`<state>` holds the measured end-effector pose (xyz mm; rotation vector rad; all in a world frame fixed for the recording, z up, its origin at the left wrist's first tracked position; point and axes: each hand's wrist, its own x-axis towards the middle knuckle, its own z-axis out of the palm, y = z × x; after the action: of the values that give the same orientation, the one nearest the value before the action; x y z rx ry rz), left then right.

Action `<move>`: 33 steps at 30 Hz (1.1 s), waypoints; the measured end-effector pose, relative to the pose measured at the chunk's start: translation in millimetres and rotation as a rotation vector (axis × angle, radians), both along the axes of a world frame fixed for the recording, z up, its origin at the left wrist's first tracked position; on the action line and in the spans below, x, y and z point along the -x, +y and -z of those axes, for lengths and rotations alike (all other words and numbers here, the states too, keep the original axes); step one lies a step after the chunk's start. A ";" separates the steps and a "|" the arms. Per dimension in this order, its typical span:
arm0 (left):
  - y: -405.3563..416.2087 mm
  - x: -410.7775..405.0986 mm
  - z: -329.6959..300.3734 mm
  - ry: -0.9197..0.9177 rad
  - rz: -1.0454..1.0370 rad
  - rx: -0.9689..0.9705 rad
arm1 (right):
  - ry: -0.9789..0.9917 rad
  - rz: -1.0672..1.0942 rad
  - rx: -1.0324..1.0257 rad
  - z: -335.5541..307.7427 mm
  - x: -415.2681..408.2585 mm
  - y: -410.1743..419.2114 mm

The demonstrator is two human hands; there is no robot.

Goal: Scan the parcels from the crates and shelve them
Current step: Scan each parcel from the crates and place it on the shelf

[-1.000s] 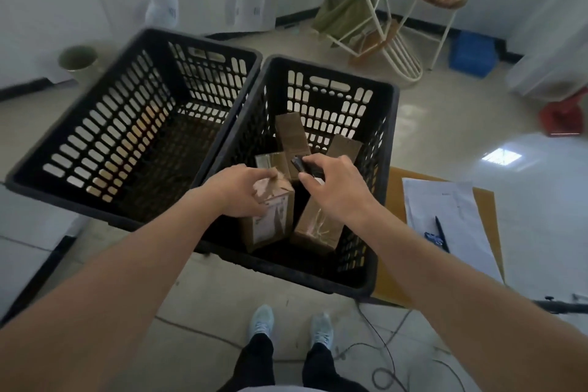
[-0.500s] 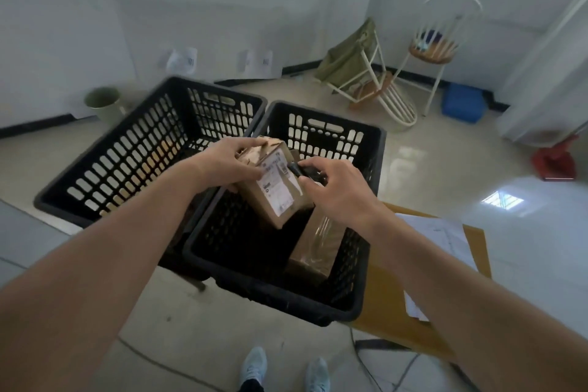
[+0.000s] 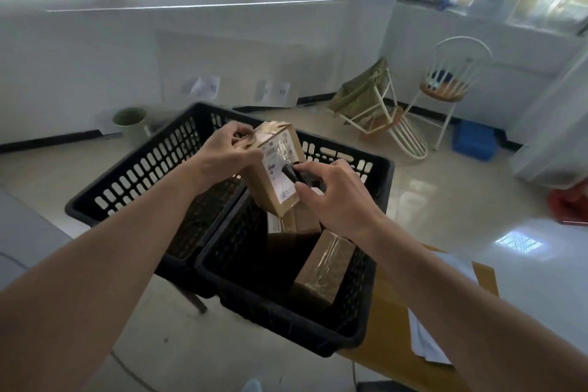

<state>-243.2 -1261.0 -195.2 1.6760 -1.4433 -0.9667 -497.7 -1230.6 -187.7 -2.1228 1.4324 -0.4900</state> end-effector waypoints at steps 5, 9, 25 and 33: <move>-1.5 -3.3 -5.8 0.009 -0.052 0.146 | -0.005 -0.005 0.034 -11.1 -2.5 2.0; -3.5 -7.1 -7.7 -0.027 -0.044 0.248 | -0.010 -0.016 0.041 -15.9 -1.7 -0.1; -24.3 -21.6 -22.1 -0.194 0.134 0.402 | 0.216 -0.116 0.083 -41.3 11.5 -2.9; -34.0 -26.7 -23.2 -0.181 0.154 0.406 | 0.289 -0.151 0.068 -48.3 12.3 1.2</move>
<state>-216.5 -1295.0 -171.9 1.3936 -1.7731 -0.5583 -510.0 -1229.3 -139.4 -2.4114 1.4069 -0.1824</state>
